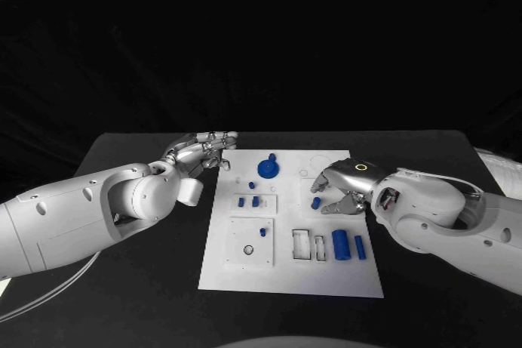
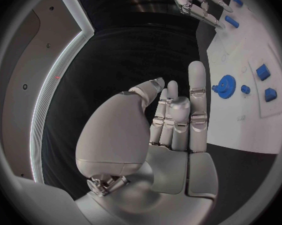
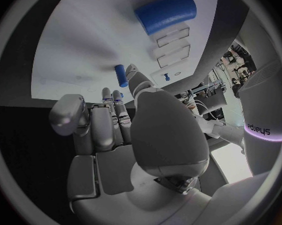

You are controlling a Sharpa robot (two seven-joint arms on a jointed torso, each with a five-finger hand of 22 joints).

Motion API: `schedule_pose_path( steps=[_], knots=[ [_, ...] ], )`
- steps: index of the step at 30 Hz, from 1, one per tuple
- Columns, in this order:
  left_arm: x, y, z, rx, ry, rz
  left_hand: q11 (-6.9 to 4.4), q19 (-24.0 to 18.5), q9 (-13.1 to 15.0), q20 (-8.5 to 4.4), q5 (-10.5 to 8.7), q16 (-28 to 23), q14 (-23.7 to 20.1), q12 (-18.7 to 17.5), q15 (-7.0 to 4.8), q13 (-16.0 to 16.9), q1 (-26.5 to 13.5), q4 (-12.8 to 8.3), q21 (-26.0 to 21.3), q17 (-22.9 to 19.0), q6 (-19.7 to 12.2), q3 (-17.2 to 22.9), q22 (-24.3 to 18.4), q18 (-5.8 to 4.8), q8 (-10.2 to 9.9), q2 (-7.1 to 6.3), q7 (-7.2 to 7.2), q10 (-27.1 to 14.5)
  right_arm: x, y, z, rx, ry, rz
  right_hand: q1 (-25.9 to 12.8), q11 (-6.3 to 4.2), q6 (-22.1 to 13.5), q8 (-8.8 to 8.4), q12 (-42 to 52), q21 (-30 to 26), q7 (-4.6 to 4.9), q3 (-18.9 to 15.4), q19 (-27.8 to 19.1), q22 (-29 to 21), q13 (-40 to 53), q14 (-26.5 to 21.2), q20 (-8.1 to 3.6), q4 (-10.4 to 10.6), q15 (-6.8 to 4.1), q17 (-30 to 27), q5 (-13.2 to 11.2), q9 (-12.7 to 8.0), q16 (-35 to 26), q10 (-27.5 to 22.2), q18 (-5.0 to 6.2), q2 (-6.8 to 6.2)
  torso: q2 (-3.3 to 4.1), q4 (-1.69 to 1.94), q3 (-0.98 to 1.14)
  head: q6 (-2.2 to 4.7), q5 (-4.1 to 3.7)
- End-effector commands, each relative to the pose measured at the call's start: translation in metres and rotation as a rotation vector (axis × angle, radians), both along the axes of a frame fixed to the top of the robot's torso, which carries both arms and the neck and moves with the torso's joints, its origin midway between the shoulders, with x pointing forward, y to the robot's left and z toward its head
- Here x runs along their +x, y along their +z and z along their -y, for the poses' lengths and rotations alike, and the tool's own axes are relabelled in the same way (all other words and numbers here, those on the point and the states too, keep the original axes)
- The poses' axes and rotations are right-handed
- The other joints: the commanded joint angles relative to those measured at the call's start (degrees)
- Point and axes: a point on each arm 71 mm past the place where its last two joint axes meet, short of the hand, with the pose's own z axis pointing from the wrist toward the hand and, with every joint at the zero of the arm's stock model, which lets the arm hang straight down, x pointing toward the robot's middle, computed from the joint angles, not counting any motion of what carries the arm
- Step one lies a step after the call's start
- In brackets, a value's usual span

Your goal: Assemble the parts on the task board

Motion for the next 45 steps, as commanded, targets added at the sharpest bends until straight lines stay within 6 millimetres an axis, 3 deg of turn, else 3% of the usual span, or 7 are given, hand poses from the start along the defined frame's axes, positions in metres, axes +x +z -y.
schedule_pose_path(
  steps=[1, 11, 16, 31, 45],
  knots=[
    [0.0, 0.001, 0.002, -0.006, -0.013, 0.006, -0.13, -0.33, 0.03, 0.01, -0.03, -0.37, -0.34, 0.24, 0.07, -0.07, -0.49, 0.05, -0.25, -0.07, -0.38, 0.33, 0.08, 0.92, 0.34, 0.1, 0.0, -0.39, 0.0, -0.006, 0.001, -0.061, -0.011, -0.031, 0.81, -0.16, 0.27, 0.0, 0.42, -0.36, 0.08, 0.25, 0.1, -0.06, 0.05, 1.72, 0.03, 0.43, 0.0, -0.12, 0.07, 0.04, -0.18, 0.8, 0.48, 0.26, 0.05, -0.12, 0.02, 0.05, -0.08],
    [0.0, 0.001, 0.002, -0.007, -0.014, 0.008, -0.13, -0.33, 0.03, 0.01, -0.03, -0.37, -0.34, 0.24, 0.07, -0.07, -0.49, 0.05, -0.25, -0.07, -0.38, 0.33, 0.08, 0.92, 0.34, 0.1, 0.0, -0.39, 0.0, -0.009, -0.004, -0.035, 0.013, -0.034, 2.11, -0.8, 0.39, 0.01, 1.26, -0.18, 0.33, 2.08, 0.4, 0.16, -0.05, 1.77, -0.49, 0.44, -0.53, -0.23, -0.68, 0.03, -0.1, 3.52, 0.42, 2.09, 0.02, 0.11, 0.02, -0.14, -0.16],
    [0.0, 0.001, 0.002, -0.006, -0.016, 0.006, -0.13, -0.33, 0.03, 0.01, -0.03, -0.37, -0.34, 0.24, 0.07, -0.07, -0.49, 0.05, -0.25, -0.07, -0.38, 0.33, 0.08, 0.92, 0.34, 0.1, 0.0, -0.39, 0.0, -0.008, -0.007, -0.018, 0.021, -0.027, 2.2, -1.15, 0.84, 0.01, 1.48, -0.04, 0.43, 3.43, 0.58, 0.34, -0.12, 1.84, -0.74, 0.68, -0.82, -0.14, -0.79, 0.03, 0.04, 5.14, 0.38, 2.67, -0.02, 0.06, -0.01, -0.23, -0.14],
    [0.001, 0.001, 0.0, -0.002, 0.001, 0.012, -0.17, -0.37, 0.08, 0.03, -0.03, -0.22, -0.24, 0.51, 0.07, -0.07, -0.39, -0.12, -0.19, 0.17, -0.38, 0.44, 0.14, 0.95, 0.61, 0.12, -0.04, -0.34, 0.0, -0.008, -0.009, -0.009, 0.034, -0.027, 2.32, -2.33, 3.21, 0.37, 1.36, 0.42, 0.8, 8.07, 1.01, 1.01, -0.01, 2.03, -1.62, 1.15, -1.81, 0.36, -0.94, 0.23, 0.58, 10.39, 0.23, 2.2, -0.04, 0.07, -0.03, -0.41, -0.2],
    [0.001, 0.001, -0.001, -0.002, 0.004, 0.016, -0.32, -0.41, 0.23, 0.02, -0.04, -0.18, -0.24, 0.98, -0.04, -0.08, -0.19, -0.44, -0.05, 0.06, 0.03, 0.68, 0.27, 1.01, 1.27, 0.23, -0.22, -0.14, 0.0, -0.008, -0.011, -0.005, 0.024, -0.021, 0.71, -2.37, 4.98, 0.47, 0.37, 0.71, 0.8, 9.77, 1.28, 1.4, 0.01, 2.17, -1.94, 2.37, -1.88, 0.84, -1.1, 0.33, 1.03, 11.77, 0.14, 1.67, -0.02, 0.01, -0.03, -0.49, -0.22]
  ],
)
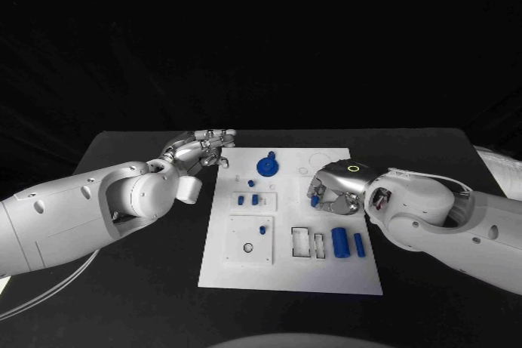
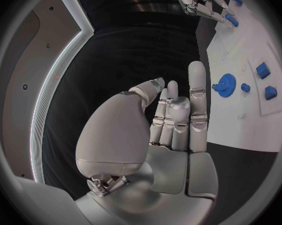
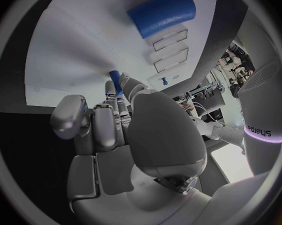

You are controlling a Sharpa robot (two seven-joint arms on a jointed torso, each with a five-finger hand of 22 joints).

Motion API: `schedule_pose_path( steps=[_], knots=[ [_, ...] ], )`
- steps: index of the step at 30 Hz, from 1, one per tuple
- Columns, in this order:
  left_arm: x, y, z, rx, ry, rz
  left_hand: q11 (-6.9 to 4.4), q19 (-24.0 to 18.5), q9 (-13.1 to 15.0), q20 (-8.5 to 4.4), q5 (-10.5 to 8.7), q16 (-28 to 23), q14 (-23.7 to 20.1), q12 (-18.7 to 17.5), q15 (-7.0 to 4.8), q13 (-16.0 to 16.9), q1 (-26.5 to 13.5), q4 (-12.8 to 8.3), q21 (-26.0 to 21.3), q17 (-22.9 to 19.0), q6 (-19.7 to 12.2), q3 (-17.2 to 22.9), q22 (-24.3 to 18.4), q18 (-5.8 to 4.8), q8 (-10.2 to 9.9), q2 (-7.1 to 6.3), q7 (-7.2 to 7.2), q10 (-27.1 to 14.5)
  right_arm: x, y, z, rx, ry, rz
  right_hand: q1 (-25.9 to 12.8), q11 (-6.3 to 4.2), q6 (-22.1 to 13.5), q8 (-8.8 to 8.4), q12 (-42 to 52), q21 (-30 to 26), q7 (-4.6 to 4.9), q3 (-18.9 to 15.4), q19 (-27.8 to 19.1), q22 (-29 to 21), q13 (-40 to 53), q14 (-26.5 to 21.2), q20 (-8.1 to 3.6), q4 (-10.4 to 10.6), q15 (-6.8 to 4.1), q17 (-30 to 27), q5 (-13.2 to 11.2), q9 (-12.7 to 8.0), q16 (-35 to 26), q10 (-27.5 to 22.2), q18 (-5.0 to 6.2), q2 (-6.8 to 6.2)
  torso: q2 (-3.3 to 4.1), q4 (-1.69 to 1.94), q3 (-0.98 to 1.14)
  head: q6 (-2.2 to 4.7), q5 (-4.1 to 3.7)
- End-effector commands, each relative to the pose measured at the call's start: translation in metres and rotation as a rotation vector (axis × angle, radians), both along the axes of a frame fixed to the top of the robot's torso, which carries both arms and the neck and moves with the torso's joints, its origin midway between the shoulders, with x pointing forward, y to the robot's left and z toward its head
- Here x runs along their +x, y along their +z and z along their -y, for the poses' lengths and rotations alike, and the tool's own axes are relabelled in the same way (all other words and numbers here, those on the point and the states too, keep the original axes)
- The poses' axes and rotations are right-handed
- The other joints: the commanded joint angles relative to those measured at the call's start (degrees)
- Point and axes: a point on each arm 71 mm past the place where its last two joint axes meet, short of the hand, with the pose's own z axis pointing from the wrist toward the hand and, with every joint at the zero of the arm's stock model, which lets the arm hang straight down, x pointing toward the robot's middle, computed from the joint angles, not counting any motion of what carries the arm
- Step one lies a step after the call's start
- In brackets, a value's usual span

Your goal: Assemble the parts on the task board

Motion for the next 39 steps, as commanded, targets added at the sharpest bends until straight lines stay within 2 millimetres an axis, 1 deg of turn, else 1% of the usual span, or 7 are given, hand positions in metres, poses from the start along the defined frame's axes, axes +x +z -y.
schedule_pose_path(
  steps=[1, 9, 14, 22, 28, 32, 39],
  knots=[
    [0.0, 0.002, 0.001, -0.005, -0.003, 0.014, -0.36, -0.42, 0.13, 0.01, -0.05, -0.18, -0.25, 0.36, -0.06, -0.1, -0.19, -0.05, -0.04, -0.15, 0.11, 0.29, 0.1, 1.02, 0.54, 0.24, -0.25, -0.11, 0.0, 0.0, -0.001, -0.005, -0.004, 0.005, -1.03, -0.03, 0.64, 0.22, -0.33, 0.36, -0.02, 0.44, 0.17, 0.13, 0.08, 1.98, -0.38, 0.23, -0.41, 0.12, -0.19, 0.12, 0.28, 0.52, 0.14, 0.03, 0.02, -0.03, 0.0, -0.05, -0.07],
    [0.0, 0.001, 0.001, -0.005, -0.007, 0.01, -0.36, -0.43, 0.13, 0.01, -0.07, -0.17, -0.25, 0.39, -0.06, -0.11, -0.25, -0.08, -0.02, -0.15, 0.1, 0.25, 0.12, 1.03, 0.59, 0.16, -0.24, -0.13, 0.001, 0.0, -0.002, -0.007, -0.01, 0.009, -1.52, -0.13, 2.53, 0.7, -0.75, 0.47, -0.12, 1.42, 0.28, 0.26, 0.17, 2.02, -0.51, 0.83, -0.48, 0.28, -0.18, 0.39, 0.49, 1.22, 0.12, 0.32, 0.01, -0.01, 0.02, -0.08, -0.14],
    [0.0, 0.001, 0.001, -0.005, -0.009, 0.008, -0.35, -0.44, 0.13, 0.0, -0.08, -0.18, -0.27, 0.41, -0.06, -0.13, -0.3, -0.08, -0.01, -0.19, 0.07, 0.23, 0.13, 1.03, 0.61, 0.1, -0.23, -0.16, 0.001, 0.0, -0.002, -0.005, -0.011, 0.015, -1.23, -0.39, 4.14, 1.2, -0.84, 0.55, -0.43, 2.51, 0.34, 0.38, 0.25, 2.03, -0.69, 0.87, -0.68, 0.41, -0.17, 0.73, 0.63, 2.03, 0.1, 1.32, 0.01, 0.03, 0.0, -0.16, -0.22],
    [0.0, 0.001, 0.0, -0.004, -0.01, 0.006, -0.35, -0.44, 0.13, 0.0, -0.08, -0.18, -0.27, 0.41, -0.06, -0.13, -0.3, -0.08, -0.01, -0.19, 0.07, 0.23, 0.13, 1.03, 0.61, 0.1, -0.23, -0.16, 0.0, 0.002, -0.003, 0.001, -0.015, 0.036, -0.62, -0.72, 5.36, 1.42, -1.13, 0.72, -0.84, 4.16, 0.45, 0.66, 0.25, 2.08, -0.99, 0.4, -0.96, 0.72, -0.31, 1.14, 0.89, 2.91, 0.05, 2.35, 0.01, 0.02, 0.01, -0.2, -0.23],
    [0.0, 0.001, 0.0, -0.003, -0.01, 0.003, -0.35, -0.46, 0.12, 0.0, -0.09, -0.22, -0.3, 0.43, -0.06, -0.15, -0.32, -0.11, 0.0, -0.29, 0.02, 0.21, 0.14, 1.03, 0.64, 0.04, -0.23, -0.2, -0.002, 0.005, -0.004, 0.018, -0.01, 0.049, -0.38, -0.77, 5.52, 1.41, -1.24, 0.79, -0.89, 4.68, 0.48, 0.77, 0.23, 2.08, -1.05, 0.12, -1.01, 0.76, -0.31, 1.26, 0.94, 3.06, 0.02, 2.49, -0.01, 0.01, 0.04, -0.18, -0.25],
    [0.0, 0.001, 0.0, -0.002, -0.01, 0.003, -0.35, -0.47, 0.1, 0.0, -0.09, -0.24, -0.33, 0.44, -0.07, -0.17, -0.3, -0.17, 0.01, -0.34, -0.05, 0.23, 0.16, 1.03, 0.65, 0.01, -0.23, -0.24, -0.004, 0.008, -0.005, 0.037, -0.008, 0.055, -0.33, -0.78, 5.55, 1.41, -1.27, 0.8, -0.89, 4.79, 0.49, 0.8, 0.22, 2.08, -1.06, 0.06, -1.02, 0.77, -0.31, 1.28, 0.95, 3.08, 0.02, 2.5, -0.04, 0.01, 0.01, -0.12, -0.23],
    [0.001, 0.0, 0.0, -0.001, -0.008, 0.002, -0.35, -0.47, 0.1, 0.0, -0.09, -0.24, -0.33, 0.44, -0.07, -0.17, -0.3, -0.17, 0.01, -0.34, -0.05, 0.23, 0.16, 1.03, 0.65, 0.01, -0.23, -0.24, -0.008, 0.022, -0.003, 0.077, -0.012, 0.065, -0.37, -0.76, 5.55, 1.4, -1.29, 0.83, -0.87, 4.81, 0.5, 0.84, 0.22, 2.09, -1.07, 0.05, -1.02, 0.84, -0.33, 1.3, 0.99, 3.09, 0.01, 2.46, -0.12, -0.02, -0.03, 0.18, -0.25]
  ],
)
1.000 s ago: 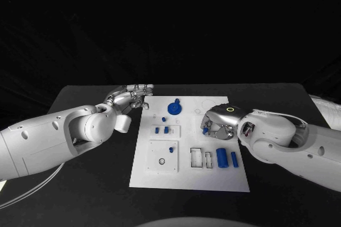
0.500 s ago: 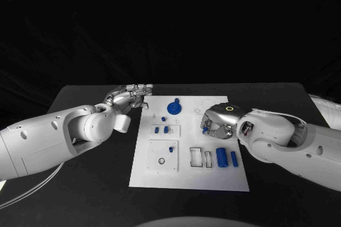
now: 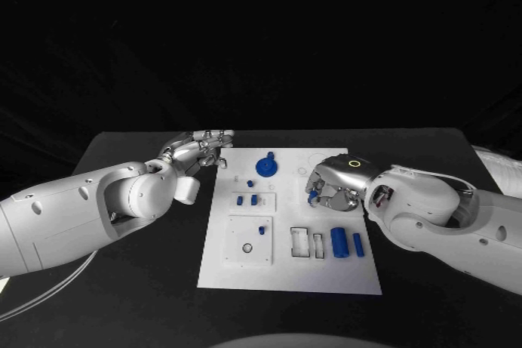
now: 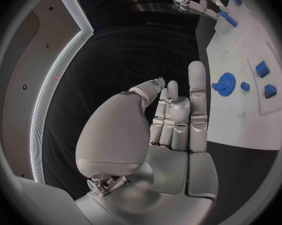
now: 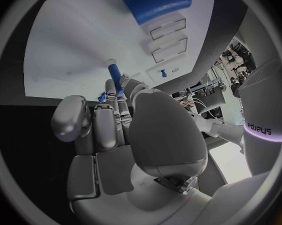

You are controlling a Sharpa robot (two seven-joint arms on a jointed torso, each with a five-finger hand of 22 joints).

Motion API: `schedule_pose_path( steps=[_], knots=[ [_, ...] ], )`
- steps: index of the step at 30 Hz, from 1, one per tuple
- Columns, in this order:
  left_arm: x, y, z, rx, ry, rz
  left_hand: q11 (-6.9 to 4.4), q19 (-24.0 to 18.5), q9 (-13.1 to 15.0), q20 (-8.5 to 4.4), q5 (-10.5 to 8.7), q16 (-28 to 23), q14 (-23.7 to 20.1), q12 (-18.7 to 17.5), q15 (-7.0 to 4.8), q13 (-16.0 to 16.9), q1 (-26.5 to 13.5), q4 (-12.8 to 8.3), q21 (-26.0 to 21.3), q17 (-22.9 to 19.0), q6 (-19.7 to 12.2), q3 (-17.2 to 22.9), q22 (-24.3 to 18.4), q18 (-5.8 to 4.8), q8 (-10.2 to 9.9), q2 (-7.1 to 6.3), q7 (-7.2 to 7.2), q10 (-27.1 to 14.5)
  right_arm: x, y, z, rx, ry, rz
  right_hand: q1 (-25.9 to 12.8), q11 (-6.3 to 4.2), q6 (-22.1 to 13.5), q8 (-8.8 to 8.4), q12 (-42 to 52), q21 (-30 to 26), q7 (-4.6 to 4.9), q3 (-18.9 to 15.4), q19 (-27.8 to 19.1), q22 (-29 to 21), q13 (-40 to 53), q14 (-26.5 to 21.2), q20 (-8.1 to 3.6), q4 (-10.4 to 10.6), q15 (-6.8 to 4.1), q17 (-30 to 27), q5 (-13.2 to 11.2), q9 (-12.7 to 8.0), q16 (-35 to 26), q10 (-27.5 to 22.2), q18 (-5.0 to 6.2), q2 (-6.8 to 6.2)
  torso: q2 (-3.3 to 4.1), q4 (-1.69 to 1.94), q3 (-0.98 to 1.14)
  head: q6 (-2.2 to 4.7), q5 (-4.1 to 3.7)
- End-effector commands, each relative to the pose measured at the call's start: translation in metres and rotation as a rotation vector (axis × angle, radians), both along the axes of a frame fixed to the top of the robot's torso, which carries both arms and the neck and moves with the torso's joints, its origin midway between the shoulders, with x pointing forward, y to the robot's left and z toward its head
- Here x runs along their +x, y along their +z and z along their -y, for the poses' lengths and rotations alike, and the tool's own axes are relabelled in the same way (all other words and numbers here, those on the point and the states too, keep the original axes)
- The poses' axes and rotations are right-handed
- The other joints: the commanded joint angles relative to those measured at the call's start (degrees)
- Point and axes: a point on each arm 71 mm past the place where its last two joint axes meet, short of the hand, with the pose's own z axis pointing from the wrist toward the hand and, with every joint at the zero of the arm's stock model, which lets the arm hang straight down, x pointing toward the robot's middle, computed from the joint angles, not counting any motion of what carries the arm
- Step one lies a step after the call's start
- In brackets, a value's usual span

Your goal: Assemble the parts on the task board

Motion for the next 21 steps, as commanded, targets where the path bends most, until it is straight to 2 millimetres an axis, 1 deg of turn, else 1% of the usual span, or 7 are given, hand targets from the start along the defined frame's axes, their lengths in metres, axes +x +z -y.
schedule_pose_path(
  steps=[1, 4, 8, 12, 15, 17, 21],
  knots=[
    [0.0, 0.001, 0.002, -0.004, -0.01, 0.006, -0.35, -0.47, 0.04, 0.0, -0.09, -0.24, -0.33, 0.22, -0.07, -0.07, -0.3, -0.16, 0.01, -0.05, -0.05, 0.22, 0.09, 1.03, 0.38, 0.01, -0.23, -0.24, -0.003, 0.007, 0.0, 0.036, -0.007, 0.013, 0.41, -0.08, 0.65, 0.15, -0.29, 0.19, -0.26, 0.38, -0.11, 0.06, -0.03, 2.29, -0.46, -0.11, -0.42, 0.09, 0.12, 0.46, 0.26, 0.36, 0.01, 0.72, -0.05, -0.05, -0.03, 0.21, 0.01],
    [0.0, 0.001, 0.001, -0.004, -0.01, 0.006, -0.35, -0.47, 0.04, 0.0, -0.09, -0.24, -0.33, 0.22, -0.07, -0.07, -0.3, -0.16, 0.01, -0.05, -0.05, 0.22, 0.09, 1.03, 0.38, 0.01, -0.23, -0.24, -0.008, 0.014, 0.0, 0.056, -0.002, 0.014, 0.39, -0.08, 0.65, 0.15, -0.3, 0.22, -0.24, 0.39, -0.09, 0.11, -0.03, 2.29, -0.46, -0.12, -0.42, 0.12, 0.11, 0.47, 0.27, 0.37, 0.0, 0.67, -0.01, -0.17, -0.05, 0.34, 0.11],
    [0.0, 0.001, 0.002, -0.004, -0.011, 0.005, -0.35, -0.5, 0.03, 0.0, -0.07, -0.24, -0.34, 0.24, -0.07, -0.1, -0.24, -0.24, 0.03, -0.07, -0.14, 0.28, 0.11, 1.03, 0.41, 0.02, -0.22, -0.3, -0.016, 0.022, -0.007, 0.099, 0.038, 0.013, 0.34, -0.07, 0.69, 0.13, -0.33, 0.32, -0.22, 0.43, -0.05, 0.26, -0.03, 2.31, -0.47, -0.19, -0.41, 0.23, 0.11, 0.51, 0.35, 0.42, -0.03, 0.45, 0.04, -0.15, 0.0, 0.41, 0.32],
    [0.0, 0.001, 0.003, -0.006, -0.016, 0.005, -0.35, -0.5, 0.03, 0.0, -0.07, -0.24, -0.34, 0.24, -0.07, -0.1, -0.24, -0.24, 0.03, -0.07, -0.14, 0.28, 0.11, 1.03, 0.41, 0.02, -0.22, -0.3, -0.026, 0.029, -0.025, 0.167, 0.111, 0.003, 0.37, -0.07, 0.7, 0.1, -0.39, 0.34, -0.19, 0.52, -0.04, 0.28, -0.04, 2.31, -0.48, -0.32, -0.41, 0.25, 0.14, 0.54, 0.37, 0.42, -0.04, 0.27, 0.0, -0.03, 0.01, 0.62, 0.77],
    [0.0, 0.001, 0.004, -0.008, -0.02, 0.005, -0.35, -0.5, 0.03, 0.0, -0.07, -0.24, -0.34, 0.24, -0.07, -0.1, -0.24, -0.24, 0.03, -0.07, -0.14, 0.28, 0.11, 1.03, 0.41, 0.02, -0.22, -0.3, -0.033, 0.031, -0.041, 0.199, 0.163, -0.003, 0.4, -0.07, 0.69, 0.08, -0.41, 0.3, -0.18, 0.58, -0.05, 0.22, -0.05, 2.31, -0.48, -0.36, -0.41, 0.22, 0.15, 0.55, 0.35, 0.41, -0.03, 0.24, -0.01, 0.11, -0.04, 0.44, 1.12],
    [0.001, 0.001, 0.005, -0.009, -0.022, 0.005, -0.35, -0.5, 0.03, 0.0, -0.07, -0.24, -0.34, 0.24, -0.07, -0.1, -0.24, -0.24, 0.03, -0.07, -0.14, 0.28, 0.11, 1.03, 0.41, 0.02, -0.22, -0.3, -0.038, 0.03, -0.053, 0.218, 0.2, -0.008, 0.44, -0.06, 0.68, 0.06, -0.43, 0.29, -0.15, 0.65, -0.06, 0.2, -0.06, 2.3, -0.48, -0.41, -0.41, 0.18, 0.15, 0.56, 0.33, 0.39, -0.02, 0.24, 0.0, 0.12, -0.07, 0.23, 1.76],
    [0.001, 0.0, 0.007, -0.01, -0.026, 0.005, -0.35, -0.5, 0.03, 0.0, -0.07, -0.24, -0.34, 0.24, -0.07, -0.1, -0.24, -0.24, 0.03, -0.07, -0.14, 0.28, 0.11, 1.03, 0.41, 0.02, -0.22, -0.3, -0.045, 0.024, -0.075, 0.24, 0.261, -0.023, 0.48, -0.05, 0.67, 0.04, -0.46, 0.28, -0.13, 0.73, -0.06, 0.19, -0.06, 2.29, -0.48, -0.48, -0.41, 0.15, 0.16, 0.57, 0.32, 0.39, -0.02, 0.24, -0.05, 0.05, -0.05, -0.09, 2.95]
  ],
)
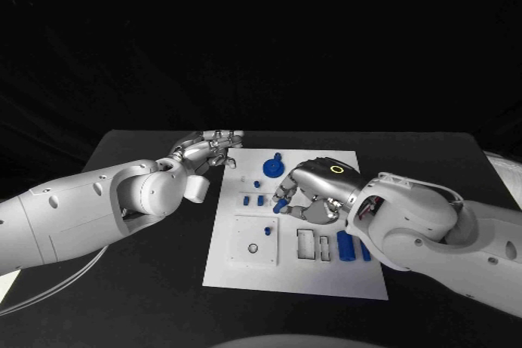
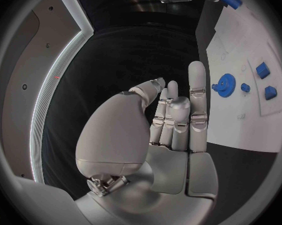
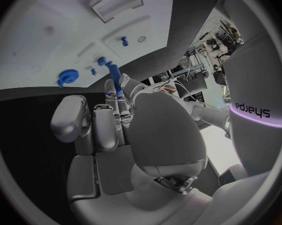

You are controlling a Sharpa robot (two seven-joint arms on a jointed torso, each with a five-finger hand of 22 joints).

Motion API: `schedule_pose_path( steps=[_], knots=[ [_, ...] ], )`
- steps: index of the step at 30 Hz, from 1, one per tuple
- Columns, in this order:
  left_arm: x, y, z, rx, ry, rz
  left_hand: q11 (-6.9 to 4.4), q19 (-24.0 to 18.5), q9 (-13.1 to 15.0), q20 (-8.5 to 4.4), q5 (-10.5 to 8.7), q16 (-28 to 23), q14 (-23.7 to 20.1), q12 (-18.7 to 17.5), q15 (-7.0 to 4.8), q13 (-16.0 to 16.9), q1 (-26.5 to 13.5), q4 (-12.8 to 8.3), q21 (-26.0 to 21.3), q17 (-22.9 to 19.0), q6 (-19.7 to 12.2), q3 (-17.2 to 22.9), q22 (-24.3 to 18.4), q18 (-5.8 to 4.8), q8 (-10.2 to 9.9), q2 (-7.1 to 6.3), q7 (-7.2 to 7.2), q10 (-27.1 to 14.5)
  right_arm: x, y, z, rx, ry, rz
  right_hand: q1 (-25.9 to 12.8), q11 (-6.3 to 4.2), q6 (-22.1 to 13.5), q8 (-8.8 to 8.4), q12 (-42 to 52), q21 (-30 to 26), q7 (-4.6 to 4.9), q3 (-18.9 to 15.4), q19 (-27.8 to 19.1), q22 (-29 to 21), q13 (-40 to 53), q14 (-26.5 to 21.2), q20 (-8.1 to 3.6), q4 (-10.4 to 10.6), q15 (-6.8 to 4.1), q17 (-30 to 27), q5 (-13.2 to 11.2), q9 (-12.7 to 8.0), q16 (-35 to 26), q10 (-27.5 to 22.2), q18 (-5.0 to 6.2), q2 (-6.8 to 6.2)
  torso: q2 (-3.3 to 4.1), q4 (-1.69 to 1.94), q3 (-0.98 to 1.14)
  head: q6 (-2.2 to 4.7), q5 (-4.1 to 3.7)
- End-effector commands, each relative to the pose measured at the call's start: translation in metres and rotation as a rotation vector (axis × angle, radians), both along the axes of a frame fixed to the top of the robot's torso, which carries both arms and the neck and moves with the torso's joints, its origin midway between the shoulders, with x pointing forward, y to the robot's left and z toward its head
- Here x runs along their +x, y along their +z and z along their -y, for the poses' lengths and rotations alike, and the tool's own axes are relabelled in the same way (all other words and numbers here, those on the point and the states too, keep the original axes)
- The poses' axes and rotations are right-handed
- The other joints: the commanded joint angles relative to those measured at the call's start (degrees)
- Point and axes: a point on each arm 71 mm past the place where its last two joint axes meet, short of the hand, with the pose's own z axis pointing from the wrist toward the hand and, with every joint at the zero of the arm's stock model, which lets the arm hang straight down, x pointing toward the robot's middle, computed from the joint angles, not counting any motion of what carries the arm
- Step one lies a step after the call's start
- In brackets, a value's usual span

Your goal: Assemble the parts on the task board

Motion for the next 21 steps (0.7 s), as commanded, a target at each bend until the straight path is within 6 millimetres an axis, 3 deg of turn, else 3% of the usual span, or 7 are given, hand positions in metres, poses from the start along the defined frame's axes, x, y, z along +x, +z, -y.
schedule_pose_path(
  steps=[1, 7, 12, 21],
  knots=[
    [0.0, 0.001, 0.004, -0.009, -0.021, 0.007, -0.13, -0.51, 0.03, -0.01, -0.07, -0.27, -0.37, 0.26, -0.07, -0.07, -0.23, -0.12, 0.03, -0.14, -0.18, 0.16, 0.07, 1.04, 0.21, 0.04, -0.2, -0.12, -0.007, -0.005, -0.015, 0.04, 0.074, -0.007, 0.34, -0.05, 0.65, 0.34, -0.26, 0.27, -0.13, 0.29, -0.06, -0.05, -0.02, 2.29, -0.49, -0.01, -0.41, -0.04, 0.17, 0.55, 0.32, 0.39, -0.02, 0.11, -0.06, 0.01, -0.01, -0.41, 1.22],
    [0.0, 0.001, 0.007, -0.012, -0.027, 0.007, -0.13, -0.51, 0.03, -0.01, -0.07, -0.27, -0.37, 0.26, -0.07, -0.07, -0.23, -0.12, 0.03, -0.14, -0.18, 0.16, 0.07, 1.04, 0.21, 0.04, -0.2, -0.12, -0.01, -0.028, -0.038, 0.05, 0.119, -0.067, 0.41, 0.04, 0.54, 0.23, -0.35, 0.12, -0.01, 0.56, -0.14, -0.29, -0.04, 2.27, -0.47, -0.19, -0.36, -0.14, 0.21, 0.58, 0.27, 0.27, 0.02, 0.2, 0.11, -0.04, -0.13, -0.82, 2.32],
    [0.0, 0.001, 0.008, -0.014, -0.032, 0.006, -0.13, -0.51, 0.03, -0.01, -0.07, -0.27, -0.37, 0.26, -0.07, -0.07, -0.23, -0.12, 0.03, -0.14, -0.18, 0.16, 0.07, 1.04, 0.21, 0.04, -0.2, -0.12, -0.01, -0.045, -0.047, 0.043, 0.134, -0.104, 0.42, 0.07, 0.5, 0.2, -0.38, 0.07, 0.03, 0.61, -0.17, -0.37, -0.05, 2.26, -0.47, -0.24, -0.35, -0.21, 0.22, 0.59, 0.24, 0.23, 0.03, 0.19, 0.17, -0.05, 0.02, -1.33, 3.21],
    [0.0, 0.001, 0.009, -0.014, -0.035, 0.005, -0.13, -0.51, 0.03, -0.01, -0.07, -0.27, -0.37, 0.26, -0.07, -0.07, -0.23, -0.12, 0.03, -0.14, -0.18, 0.16, 0.07, 1.04, 0.21, 0.04, -0.2, -0.12, -0.007, -0.067, -0.051, -0.001, 0.134, -0.147, 0.4, 0.12, 0.43, 0.13, -0.42, 0.06, 0.09, 0.66, -0.18, -0.38, -0.06, 2.25, -0.45, -0.34, -0.31, -0.23, 0.23, 0.6, 0.23, 0.15, 0.02, 0.12, 0.16, -0.06, 0.03, -1.98, 3.54]
  ],
)
